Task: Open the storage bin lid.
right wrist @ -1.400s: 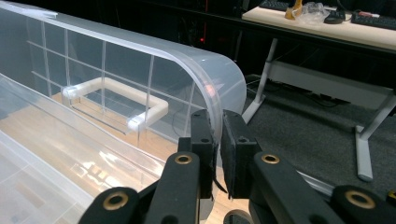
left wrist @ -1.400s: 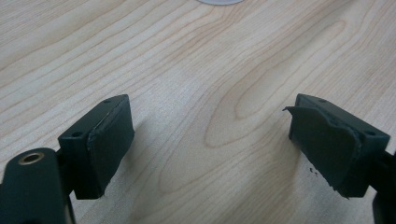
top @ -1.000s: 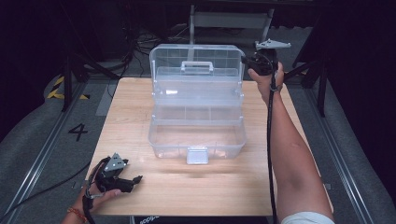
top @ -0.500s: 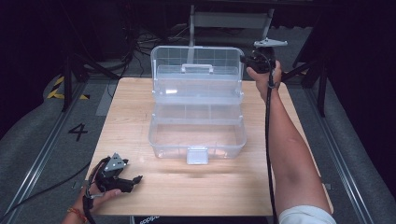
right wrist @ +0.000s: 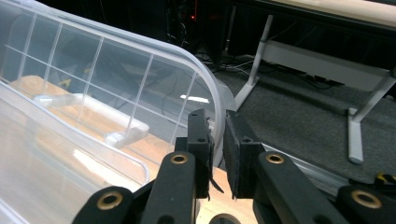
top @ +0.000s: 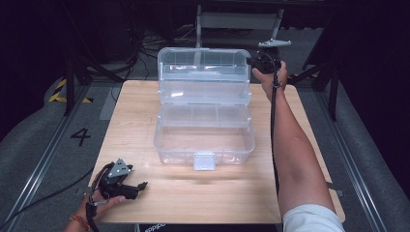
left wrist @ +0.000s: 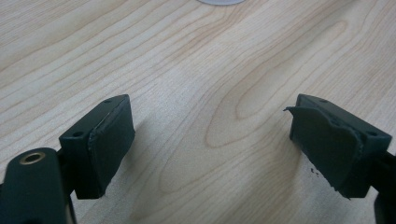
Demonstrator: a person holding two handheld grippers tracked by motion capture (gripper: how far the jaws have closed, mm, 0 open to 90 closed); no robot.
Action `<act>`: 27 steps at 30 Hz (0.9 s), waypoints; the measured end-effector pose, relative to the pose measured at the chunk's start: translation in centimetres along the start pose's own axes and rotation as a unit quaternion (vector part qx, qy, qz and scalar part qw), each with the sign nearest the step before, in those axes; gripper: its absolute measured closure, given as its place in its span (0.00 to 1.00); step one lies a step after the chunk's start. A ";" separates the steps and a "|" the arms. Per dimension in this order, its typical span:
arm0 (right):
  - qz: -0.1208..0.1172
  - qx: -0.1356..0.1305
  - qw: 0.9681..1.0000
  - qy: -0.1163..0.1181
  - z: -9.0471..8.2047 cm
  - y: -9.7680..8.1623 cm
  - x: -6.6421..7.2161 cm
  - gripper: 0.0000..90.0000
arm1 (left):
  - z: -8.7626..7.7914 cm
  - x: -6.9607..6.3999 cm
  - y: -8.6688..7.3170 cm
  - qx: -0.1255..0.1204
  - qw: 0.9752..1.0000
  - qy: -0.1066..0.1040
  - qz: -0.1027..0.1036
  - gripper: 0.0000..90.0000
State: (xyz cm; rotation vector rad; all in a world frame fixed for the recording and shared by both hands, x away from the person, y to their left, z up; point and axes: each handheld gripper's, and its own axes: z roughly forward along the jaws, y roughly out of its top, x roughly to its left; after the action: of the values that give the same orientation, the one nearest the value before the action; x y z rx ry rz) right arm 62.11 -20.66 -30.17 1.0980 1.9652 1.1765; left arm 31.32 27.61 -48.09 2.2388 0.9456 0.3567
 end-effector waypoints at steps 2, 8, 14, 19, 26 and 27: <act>-0.001 0.001 1.000 -0.002 0.3 0.0 0.0 0.91 | 0.0 0.0 0.0 0.000 1.000 0.000 0.000 0.16; -0.003 0.007 1.000 -0.010 1.0 -0.2 -0.1 0.90 | 0.0 0.0 0.0 -0.001 1.000 0.001 0.000 0.16; -0.005 0.013 1.000 -0.016 1.7 -0.5 -0.2 0.90 | 0.0 0.0 0.0 -0.001 1.000 0.001 0.000 0.16; -0.009 0.021 0.999 -0.024 2.2 -0.6 -0.1 0.89 | 0.0 0.0 0.0 -0.001 1.000 0.002 0.001 0.16; -0.010 0.026 0.999 -0.032 2.7 -0.8 0.0 0.89 | 0.0 0.0 0.0 -0.002 1.000 0.001 -0.002 0.16; -0.009 0.027 0.999 -0.033 2.7 -0.8 0.0 0.89 | 0.0 0.0 0.0 -0.002 1.000 0.002 -0.003 0.16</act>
State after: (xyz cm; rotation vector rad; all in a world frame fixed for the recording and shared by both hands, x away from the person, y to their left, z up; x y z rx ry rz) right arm 64.02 -19.78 -32.06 1.1304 1.9627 1.0703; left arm 31.29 27.58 -48.11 2.2323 0.9519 0.3595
